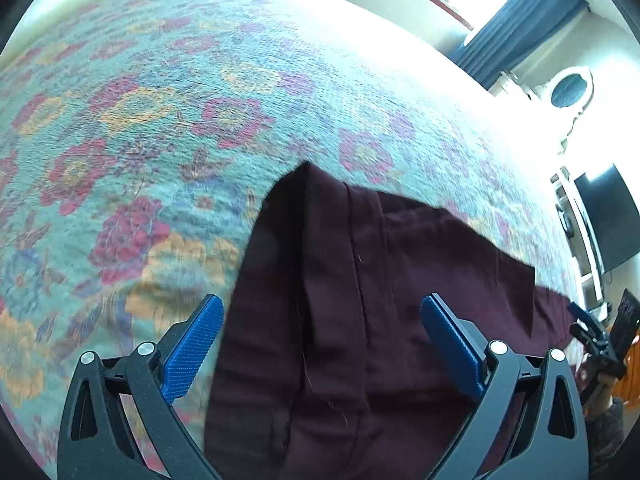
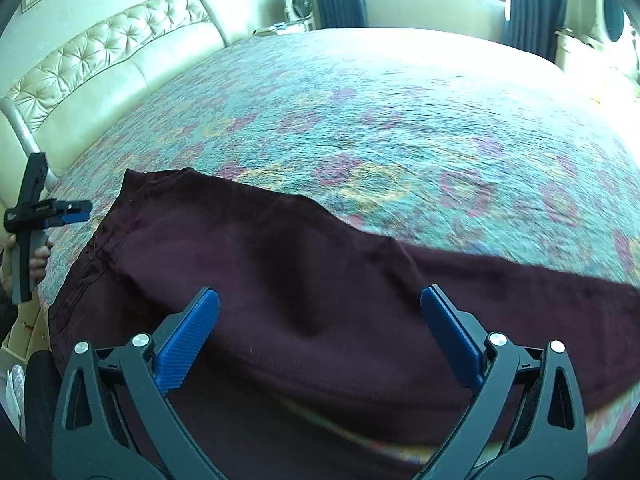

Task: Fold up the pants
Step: 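Grasp the trouser waistband with the right tool while the left tool grasps the waistband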

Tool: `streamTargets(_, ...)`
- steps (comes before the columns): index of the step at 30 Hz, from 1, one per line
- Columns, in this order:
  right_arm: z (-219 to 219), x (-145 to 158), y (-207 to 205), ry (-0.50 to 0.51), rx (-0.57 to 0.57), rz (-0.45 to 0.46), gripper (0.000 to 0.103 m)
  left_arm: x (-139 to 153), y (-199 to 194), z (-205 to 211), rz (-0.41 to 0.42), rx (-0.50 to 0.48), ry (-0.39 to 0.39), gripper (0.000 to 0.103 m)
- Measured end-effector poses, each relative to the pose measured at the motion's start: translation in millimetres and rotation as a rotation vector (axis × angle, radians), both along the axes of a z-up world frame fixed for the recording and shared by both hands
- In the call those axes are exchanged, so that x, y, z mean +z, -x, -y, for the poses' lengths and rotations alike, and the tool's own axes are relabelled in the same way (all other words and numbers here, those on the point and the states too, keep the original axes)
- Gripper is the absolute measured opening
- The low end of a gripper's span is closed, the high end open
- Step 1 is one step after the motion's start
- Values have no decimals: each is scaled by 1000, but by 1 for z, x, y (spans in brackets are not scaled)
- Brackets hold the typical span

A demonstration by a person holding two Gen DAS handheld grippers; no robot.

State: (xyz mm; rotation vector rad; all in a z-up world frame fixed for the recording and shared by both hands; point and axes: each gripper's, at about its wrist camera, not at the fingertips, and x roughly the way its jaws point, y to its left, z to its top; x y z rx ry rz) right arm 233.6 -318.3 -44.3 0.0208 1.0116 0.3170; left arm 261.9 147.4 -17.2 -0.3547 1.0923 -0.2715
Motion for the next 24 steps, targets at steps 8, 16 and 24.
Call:
streamTargets(8, -36, -43, -81, 8, 165, -142, 98, -24, -65, 20, 47, -194, -166, 98)
streamTargets(16, -46, -59, -81, 45, 221, -249, 14, -23, -73, 41, 35, -323, -135, 26)
streamTargets(24, -48, 19, -18, 63, 179, -31, 9, 25, -41, 38, 117, -355, -69, 11)
